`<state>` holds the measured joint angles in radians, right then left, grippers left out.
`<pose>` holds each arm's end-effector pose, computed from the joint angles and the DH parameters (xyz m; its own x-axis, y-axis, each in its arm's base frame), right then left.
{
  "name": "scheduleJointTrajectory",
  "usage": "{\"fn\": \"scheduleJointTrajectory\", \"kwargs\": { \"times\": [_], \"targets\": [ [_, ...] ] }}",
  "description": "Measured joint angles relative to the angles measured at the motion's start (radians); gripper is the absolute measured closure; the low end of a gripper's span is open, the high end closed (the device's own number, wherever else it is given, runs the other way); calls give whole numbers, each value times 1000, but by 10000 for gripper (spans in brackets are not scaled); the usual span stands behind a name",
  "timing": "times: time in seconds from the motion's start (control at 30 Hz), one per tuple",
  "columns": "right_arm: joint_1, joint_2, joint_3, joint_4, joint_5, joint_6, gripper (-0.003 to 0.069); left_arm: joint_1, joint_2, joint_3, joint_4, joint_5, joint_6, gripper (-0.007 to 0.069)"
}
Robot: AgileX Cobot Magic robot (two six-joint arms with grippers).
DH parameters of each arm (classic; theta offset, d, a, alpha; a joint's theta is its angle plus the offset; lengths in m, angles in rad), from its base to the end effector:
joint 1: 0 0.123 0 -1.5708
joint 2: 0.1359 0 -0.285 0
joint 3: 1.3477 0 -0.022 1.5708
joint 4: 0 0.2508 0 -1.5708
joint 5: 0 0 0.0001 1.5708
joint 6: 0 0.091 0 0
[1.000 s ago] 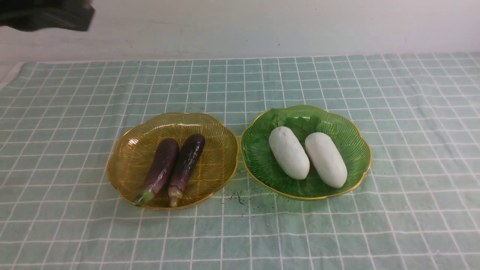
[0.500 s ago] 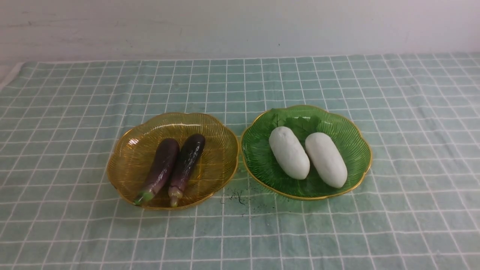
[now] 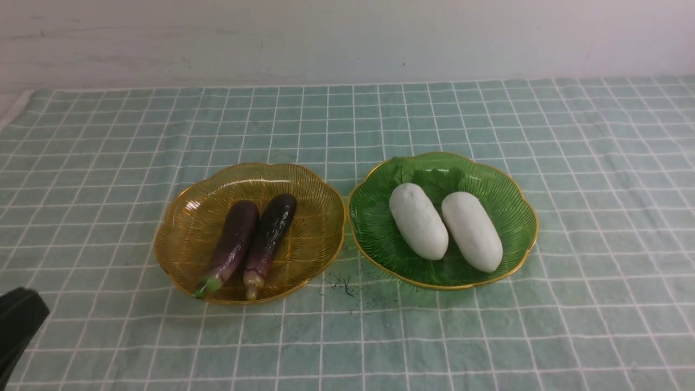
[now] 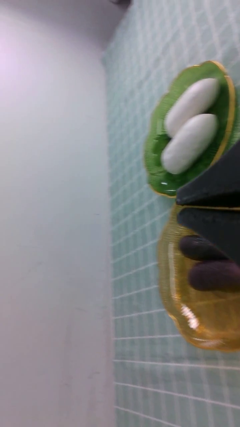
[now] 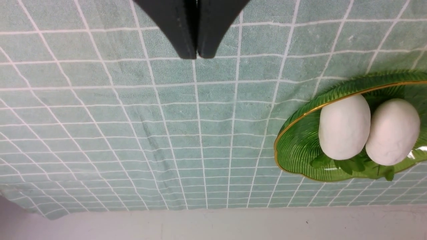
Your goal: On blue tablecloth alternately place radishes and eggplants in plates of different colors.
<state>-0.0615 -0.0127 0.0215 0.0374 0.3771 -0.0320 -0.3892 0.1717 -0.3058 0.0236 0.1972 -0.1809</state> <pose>0.0524 -0.0020 0.1727 -0.2934 0.0208 -0.9558 0.0491 0.9988 0.0067 0.0549 -0.0221 0.2879 -0.0369 -0.1547 -0.9873 0.3740 0.9140 -0.1572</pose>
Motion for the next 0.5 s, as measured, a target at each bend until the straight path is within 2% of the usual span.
{"fn": "scheduleJointTrajectory", "kwargs": {
  "times": [0.1,0.23,0.43,0.5],
  "targets": [
    [0,0,0,0,0,0,674,0,0,66,1,-171,-2,632],
    [0,0,0,0,0,1,674,0,0,120,3,-256,-2,632],
    [0,0,0,0,0,2,674,0,0,171,4,-258,-1,632],
    [0,0,0,0,0,2,674,0,0,181,17,-256,33,632]
  ]
}}
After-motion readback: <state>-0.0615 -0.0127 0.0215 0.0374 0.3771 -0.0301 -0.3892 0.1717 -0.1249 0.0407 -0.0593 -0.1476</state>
